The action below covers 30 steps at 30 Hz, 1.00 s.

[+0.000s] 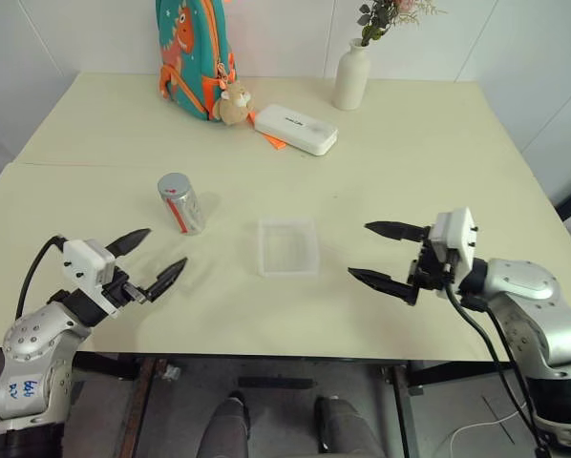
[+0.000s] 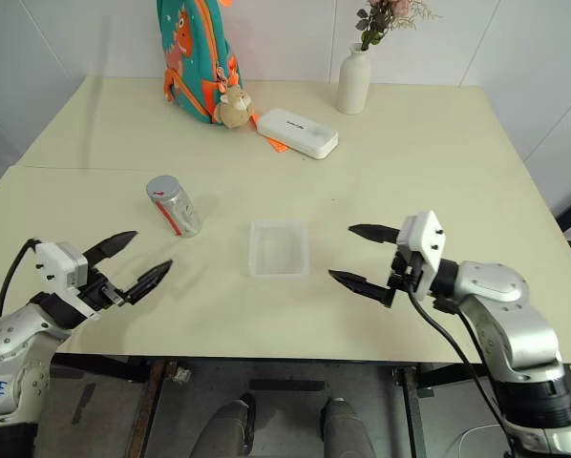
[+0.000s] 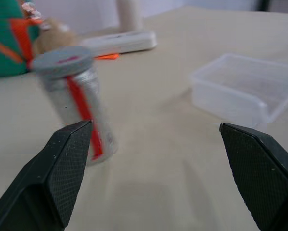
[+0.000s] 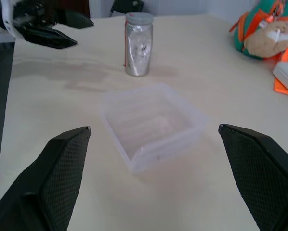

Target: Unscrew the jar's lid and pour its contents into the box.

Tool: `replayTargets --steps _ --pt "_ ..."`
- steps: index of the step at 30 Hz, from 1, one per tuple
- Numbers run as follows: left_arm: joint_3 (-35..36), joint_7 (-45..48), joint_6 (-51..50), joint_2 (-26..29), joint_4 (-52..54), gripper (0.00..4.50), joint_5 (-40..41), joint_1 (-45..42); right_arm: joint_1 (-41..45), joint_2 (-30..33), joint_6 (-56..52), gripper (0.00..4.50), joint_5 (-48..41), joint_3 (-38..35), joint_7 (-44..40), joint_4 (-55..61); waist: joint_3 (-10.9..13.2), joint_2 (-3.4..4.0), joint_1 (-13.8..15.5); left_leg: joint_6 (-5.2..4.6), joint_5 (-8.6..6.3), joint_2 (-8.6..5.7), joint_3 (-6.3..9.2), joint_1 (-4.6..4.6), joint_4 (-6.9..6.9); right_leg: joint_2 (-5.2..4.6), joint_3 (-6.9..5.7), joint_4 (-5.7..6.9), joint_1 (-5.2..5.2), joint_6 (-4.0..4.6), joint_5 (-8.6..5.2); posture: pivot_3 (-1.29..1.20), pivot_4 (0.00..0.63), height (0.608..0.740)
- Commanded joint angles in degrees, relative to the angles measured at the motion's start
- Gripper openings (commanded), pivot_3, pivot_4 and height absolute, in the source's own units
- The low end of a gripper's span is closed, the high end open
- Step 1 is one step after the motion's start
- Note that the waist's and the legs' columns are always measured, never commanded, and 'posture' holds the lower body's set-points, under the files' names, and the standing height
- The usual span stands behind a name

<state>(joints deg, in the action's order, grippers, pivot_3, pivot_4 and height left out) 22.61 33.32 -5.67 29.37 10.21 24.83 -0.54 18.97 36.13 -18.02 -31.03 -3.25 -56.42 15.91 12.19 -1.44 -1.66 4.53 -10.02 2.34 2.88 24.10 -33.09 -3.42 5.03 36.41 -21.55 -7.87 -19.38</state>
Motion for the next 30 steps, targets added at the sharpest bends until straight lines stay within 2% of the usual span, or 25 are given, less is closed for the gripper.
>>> replayTargets --steps 1,6,12,20,28,29,30 --pt "0.31 -9.24 -1.37 -3.35 3.7 4.48 -2.48 -1.86 3.44 -2.05 -0.68 4.5 -1.85 2.01 0.42 3.87 0.0 0.0 0.02 0.0 0.0 0.0 0.0 0.0 -0.04 0.0 0.0 0.0 0.01 -0.01 0.03 0.0 0.15 0.74" --pt "-3.71 -14.94 -0.42 -7.04 0.42 4.48 -7.55 -6.4 9.07 -6.28 -1.98 4.5 -1.74 5.2 2.03 3.57 -0.01 -0.02 0.11 -0.05 0.04 -0.01 -0.02 0.0 -0.17 0.03 0.03 0.0 0.04 -0.01 0.16 0.0 0.15 0.74" --pt "-6.1 -14.66 2.13 -7.2 -7.36 4.48 -9.92 -13.25 12.53 -10.4 -0.82 4.5 0.41 7.71 3.89 1.79 -0.02 -0.02 0.04 -0.05 0.05 0.0 -0.04 0.01 -0.14 0.07 0.04 0.0 0.01 0.0 0.2 0.0 0.15 0.74" --pt "-7.56 -14.29 4.72 -6.63 -17.23 4.48 -11.93 -20.77 13.31 -14.62 0.25 4.5 2.66 8.86 6.71 1.77 -0.02 -0.02 0.02 -0.02 0.03 0.0 -0.04 0.03 -0.01 0.08 0.05 -0.01 -0.06 -0.03 0.2 0.0 0.15 0.74" --pt "-9.37 -13.17 8.21 -7.16 -25.71 4.48 -12.75 -26.4 13.42 -15.84 1.66 4.5 4.13 8.46 8.48 1.56 -0.02 -0.03 0.05 -0.02 0.03 0.0 -0.04 0.03 -0.05 0.08 0.04 0.03 -0.06 -0.05 0.22 0.0 0.15 0.74" --pt "-9.59 -13.1 8.47 -7.18 -26.37 4.09 -12.86 -26.81 13.31 -15.83 1.74 4.5 4.09 8.38 8.53 1.57 -0.02 -0.03 0.06 -0.02 0.03 0.0 -0.04 0.03 -0.05 0.08 0.04 0.03 -0.06 -0.05 0.22 0.0 0.15 0.74" --pt "-9.62 -13.0 8.78 -7.19 -26.98 3.9 -12.76 -27.12 13.17 -15.84 1.82 4.5 4.11 8.39 8.58 1.64 -0.02 -0.03 0.03 -0.02 0.03 0.0 -0.04 0.03 -0.05 0.08 0.04 0.03 -0.06 -0.06 0.22 0.0 0.15 0.74"
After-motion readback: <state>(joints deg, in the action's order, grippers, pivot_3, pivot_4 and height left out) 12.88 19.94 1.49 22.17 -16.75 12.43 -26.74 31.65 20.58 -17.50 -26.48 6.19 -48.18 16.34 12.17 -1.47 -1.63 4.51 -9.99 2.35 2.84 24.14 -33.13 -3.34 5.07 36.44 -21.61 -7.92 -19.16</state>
